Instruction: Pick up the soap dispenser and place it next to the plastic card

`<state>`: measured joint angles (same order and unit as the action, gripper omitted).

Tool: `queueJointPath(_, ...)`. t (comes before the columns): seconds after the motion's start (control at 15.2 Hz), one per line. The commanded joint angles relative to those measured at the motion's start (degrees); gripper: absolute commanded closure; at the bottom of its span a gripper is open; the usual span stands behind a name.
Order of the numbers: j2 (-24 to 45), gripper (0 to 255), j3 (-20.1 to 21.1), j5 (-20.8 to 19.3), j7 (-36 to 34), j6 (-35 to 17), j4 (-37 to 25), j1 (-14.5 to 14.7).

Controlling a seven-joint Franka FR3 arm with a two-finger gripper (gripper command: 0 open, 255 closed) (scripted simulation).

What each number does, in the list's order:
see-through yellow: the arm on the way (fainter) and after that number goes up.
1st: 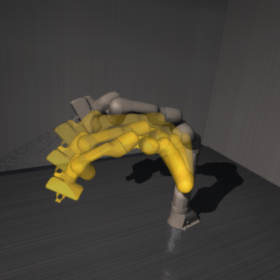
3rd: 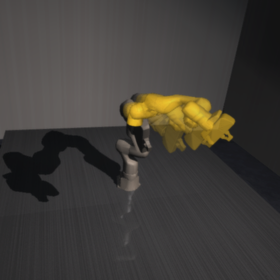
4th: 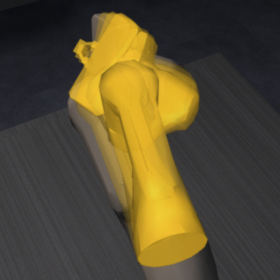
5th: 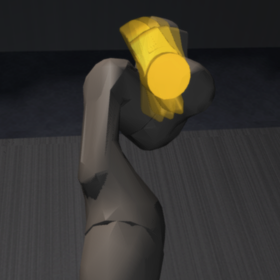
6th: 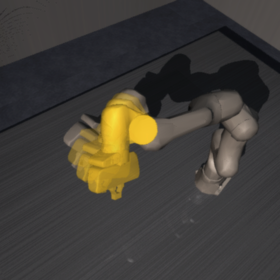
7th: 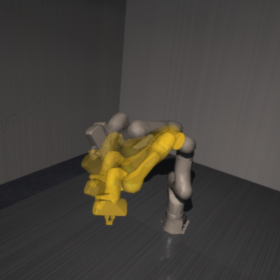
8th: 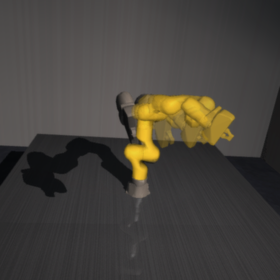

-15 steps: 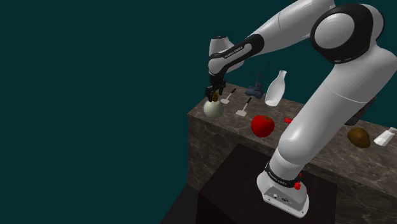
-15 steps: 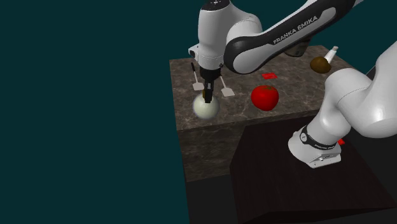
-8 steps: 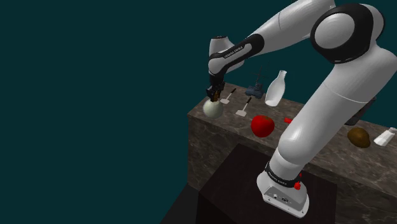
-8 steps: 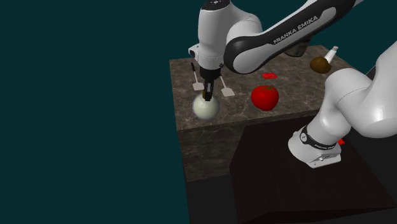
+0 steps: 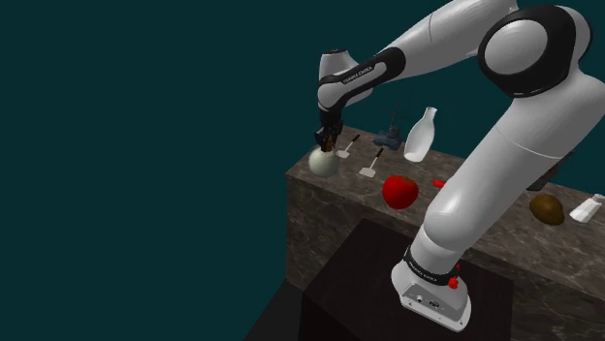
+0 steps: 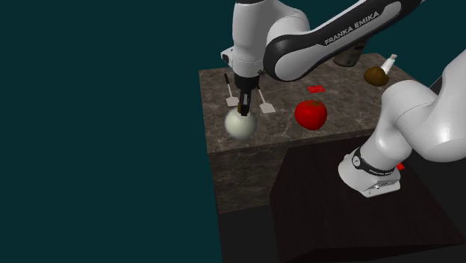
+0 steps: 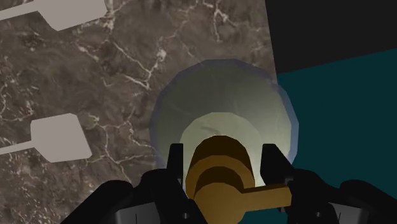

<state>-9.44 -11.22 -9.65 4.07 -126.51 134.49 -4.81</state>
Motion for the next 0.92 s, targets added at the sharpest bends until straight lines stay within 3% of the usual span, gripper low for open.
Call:
queueJointPath(0.0, -0.81, 255, 0.05, 0.03, 0.18, 1.72, -0.95, 0.00)
queueJointPath(0.86, -4.34, 255, 0.58, 0.35, 0.96, 12.01, -7.75, 0.21)
